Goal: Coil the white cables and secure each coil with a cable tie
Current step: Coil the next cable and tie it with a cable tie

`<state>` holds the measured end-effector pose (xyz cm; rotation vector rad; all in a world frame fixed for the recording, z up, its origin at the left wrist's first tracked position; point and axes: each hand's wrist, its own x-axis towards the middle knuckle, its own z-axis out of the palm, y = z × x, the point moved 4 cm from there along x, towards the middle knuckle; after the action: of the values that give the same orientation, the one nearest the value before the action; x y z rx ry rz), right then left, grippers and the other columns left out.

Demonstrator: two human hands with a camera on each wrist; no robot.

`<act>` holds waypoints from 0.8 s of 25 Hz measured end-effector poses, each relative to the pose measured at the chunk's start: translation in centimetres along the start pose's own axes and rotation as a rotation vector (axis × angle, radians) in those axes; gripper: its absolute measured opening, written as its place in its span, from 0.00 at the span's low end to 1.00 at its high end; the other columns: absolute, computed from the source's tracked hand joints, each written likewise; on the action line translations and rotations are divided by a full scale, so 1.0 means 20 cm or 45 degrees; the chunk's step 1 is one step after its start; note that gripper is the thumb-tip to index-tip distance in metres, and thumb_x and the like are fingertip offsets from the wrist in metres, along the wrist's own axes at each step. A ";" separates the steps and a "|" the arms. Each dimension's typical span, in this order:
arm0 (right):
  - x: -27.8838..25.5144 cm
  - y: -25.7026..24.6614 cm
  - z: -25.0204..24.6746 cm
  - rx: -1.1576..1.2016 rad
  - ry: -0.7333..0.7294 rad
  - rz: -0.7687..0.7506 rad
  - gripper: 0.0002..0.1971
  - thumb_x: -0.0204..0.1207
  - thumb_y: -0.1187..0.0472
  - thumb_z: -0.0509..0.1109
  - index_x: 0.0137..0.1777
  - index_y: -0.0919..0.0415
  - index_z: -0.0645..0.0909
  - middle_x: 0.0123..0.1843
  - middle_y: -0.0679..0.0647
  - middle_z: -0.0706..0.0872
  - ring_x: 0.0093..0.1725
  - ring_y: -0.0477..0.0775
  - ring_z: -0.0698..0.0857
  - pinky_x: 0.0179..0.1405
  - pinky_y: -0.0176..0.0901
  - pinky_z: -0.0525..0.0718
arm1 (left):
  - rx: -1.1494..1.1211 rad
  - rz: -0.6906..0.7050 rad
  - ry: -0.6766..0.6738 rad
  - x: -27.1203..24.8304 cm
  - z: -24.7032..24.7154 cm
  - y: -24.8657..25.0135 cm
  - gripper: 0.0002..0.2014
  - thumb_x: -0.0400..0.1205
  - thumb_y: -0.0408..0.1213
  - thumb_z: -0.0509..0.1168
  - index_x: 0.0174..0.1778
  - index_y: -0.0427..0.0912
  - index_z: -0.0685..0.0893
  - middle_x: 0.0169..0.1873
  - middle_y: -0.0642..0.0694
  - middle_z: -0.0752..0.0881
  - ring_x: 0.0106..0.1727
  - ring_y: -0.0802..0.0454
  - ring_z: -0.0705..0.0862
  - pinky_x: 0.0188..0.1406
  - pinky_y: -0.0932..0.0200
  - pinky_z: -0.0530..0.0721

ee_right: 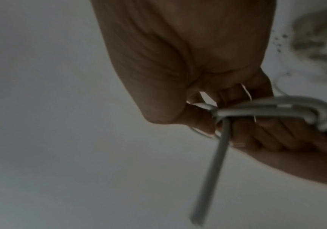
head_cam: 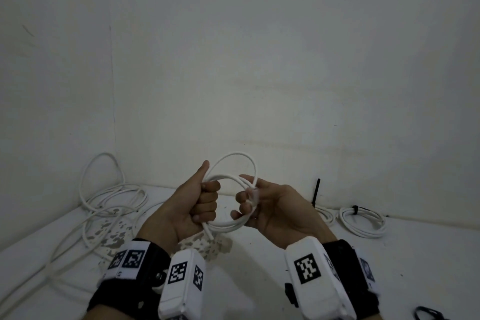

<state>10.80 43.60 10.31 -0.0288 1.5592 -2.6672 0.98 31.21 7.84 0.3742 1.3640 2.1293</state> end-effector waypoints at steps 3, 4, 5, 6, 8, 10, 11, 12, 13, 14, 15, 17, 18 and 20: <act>0.02 0.05 0.00 -0.403 0.137 -0.120 0.19 0.73 0.75 0.69 0.61 0.59 0.73 0.32 0.56 0.76 0.26 0.53 0.75 0.41 0.52 0.82 | 0.040 -0.002 0.033 0.00 0.00 -0.01 0.29 0.83 0.65 0.54 0.23 0.49 0.63 0.14 0.54 0.55 0.11 0.59 0.52 0.09 0.71 0.52; 0.02 0.05 -0.01 -0.695 0.243 -0.191 0.27 0.70 0.75 0.73 0.64 0.54 0.71 0.33 0.54 0.76 0.30 0.53 0.76 0.40 0.51 0.81 | 0.056 0.018 0.056 0.00 0.01 -0.01 0.28 0.83 0.65 0.55 0.23 0.50 0.62 0.15 0.54 0.54 0.12 0.59 0.52 0.10 0.70 0.52; 0.01 0.05 -0.01 -0.961 0.336 -0.245 0.32 0.67 0.75 0.74 0.67 0.50 0.69 0.36 0.54 0.77 0.34 0.52 0.77 0.40 0.48 0.81 | 0.076 0.048 0.081 -0.01 0.01 0.00 0.28 0.82 0.66 0.56 0.24 0.50 0.62 0.16 0.54 0.54 0.12 0.58 0.52 0.10 0.69 0.52; 0.00 0.03 -0.02 -1.159 0.419 -0.284 0.32 0.67 0.74 0.74 0.67 0.49 0.68 0.41 0.54 0.77 0.36 0.51 0.77 0.37 0.44 0.82 | 0.102 0.076 0.107 -0.01 0.01 0.00 0.28 0.82 0.66 0.57 0.24 0.50 0.61 0.17 0.53 0.53 0.13 0.58 0.51 0.11 0.69 0.52; -0.04 -0.02 -0.03 -1.393 0.519 -0.288 0.29 0.70 0.69 0.74 0.65 0.48 0.67 0.50 0.55 0.76 0.38 0.51 0.80 0.30 0.37 0.83 | 0.140 0.120 0.163 0.00 0.02 0.01 0.28 0.81 0.65 0.59 0.24 0.50 0.61 0.18 0.53 0.53 0.15 0.57 0.51 0.13 0.67 0.51; -0.08 -0.04 -0.03 -1.435 0.492 -0.192 0.22 0.75 0.64 0.73 0.64 0.51 0.69 0.46 0.55 0.78 0.33 0.50 0.80 0.23 0.37 0.80 | 0.138 0.166 0.231 0.01 0.00 0.02 0.28 0.82 0.64 0.60 0.25 0.50 0.61 0.18 0.53 0.54 0.15 0.57 0.51 0.14 0.66 0.51; -0.09 -0.05 -0.04 -1.413 0.463 -0.155 0.17 0.77 0.63 0.72 0.62 0.52 0.72 0.41 0.54 0.78 0.30 0.50 0.77 0.21 0.38 0.79 | 0.120 0.186 0.262 0.03 -0.01 0.02 0.27 0.82 0.63 0.60 0.25 0.50 0.61 0.18 0.53 0.54 0.15 0.57 0.52 0.14 0.67 0.51; -0.11 -0.06 -0.04 -1.365 0.449 -0.134 0.13 0.78 0.64 0.69 0.60 0.53 0.74 0.38 0.54 0.76 0.29 0.49 0.74 0.20 0.39 0.78 | 0.092 0.197 0.296 0.04 -0.04 0.02 0.27 0.83 0.62 0.60 0.25 0.50 0.62 0.17 0.53 0.55 0.14 0.57 0.52 0.14 0.67 0.51; -0.13 -0.09 -0.05 -1.304 0.459 -0.135 0.12 0.78 0.67 0.67 0.58 0.53 0.77 0.37 0.54 0.74 0.30 0.49 0.71 0.20 0.40 0.77 | 0.050 0.200 0.331 0.04 -0.08 0.02 0.27 0.84 0.60 0.60 0.24 0.49 0.63 0.16 0.53 0.56 0.13 0.58 0.53 0.13 0.68 0.51; -0.15 -0.12 -0.05 -1.246 0.482 -0.163 0.13 0.77 0.69 0.65 0.56 0.53 0.79 0.35 0.54 0.73 0.29 0.49 0.70 0.19 0.40 0.76 | -0.005 0.199 0.365 0.05 -0.12 0.02 0.26 0.84 0.59 0.61 0.24 0.49 0.64 0.15 0.53 0.57 0.12 0.58 0.53 0.12 0.70 0.51; -0.17 -0.17 -0.06 -1.187 0.508 -0.201 0.14 0.76 0.71 0.63 0.54 0.54 0.82 0.32 0.53 0.71 0.27 0.49 0.68 0.19 0.40 0.76 | -0.048 0.190 0.390 0.05 -0.16 0.03 0.26 0.85 0.57 0.61 0.24 0.49 0.64 0.14 0.54 0.57 0.11 0.58 0.53 0.12 0.71 0.51; -0.20 -0.23 -0.06 -1.102 0.512 -0.259 0.16 0.75 0.73 0.60 0.46 0.56 0.87 0.24 0.51 0.68 0.21 0.49 0.66 0.23 0.42 0.76 | -0.087 0.157 0.413 0.05 -0.23 0.03 0.25 0.85 0.54 0.61 0.25 0.48 0.62 0.13 0.54 0.56 0.10 0.58 0.53 0.11 0.71 0.51; -0.20 -0.25 -0.04 -1.112 0.499 -0.284 0.17 0.75 0.73 0.60 0.42 0.57 0.89 0.20 0.49 0.70 0.19 0.49 0.66 0.25 0.44 0.76 | -0.107 0.155 0.423 0.06 -0.25 0.03 0.25 0.85 0.53 0.61 0.25 0.48 0.62 0.13 0.54 0.56 0.10 0.58 0.53 0.11 0.71 0.52; -0.21 -0.24 0.01 -1.212 0.481 -0.345 0.17 0.77 0.70 0.60 0.37 0.58 0.89 0.18 0.46 0.77 0.18 0.50 0.72 0.25 0.44 0.77 | -0.150 0.172 0.443 0.07 -0.26 0.03 0.26 0.86 0.54 0.61 0.25 0.48 0.61 0.12 0.53 0.56 0.10 0.57 0.53 0.10 0.71 0.51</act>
<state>14.77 46.03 14.66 0.2520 2.9681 -1.8601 -3.06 28.05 5.91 0.0492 1.4222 2.4597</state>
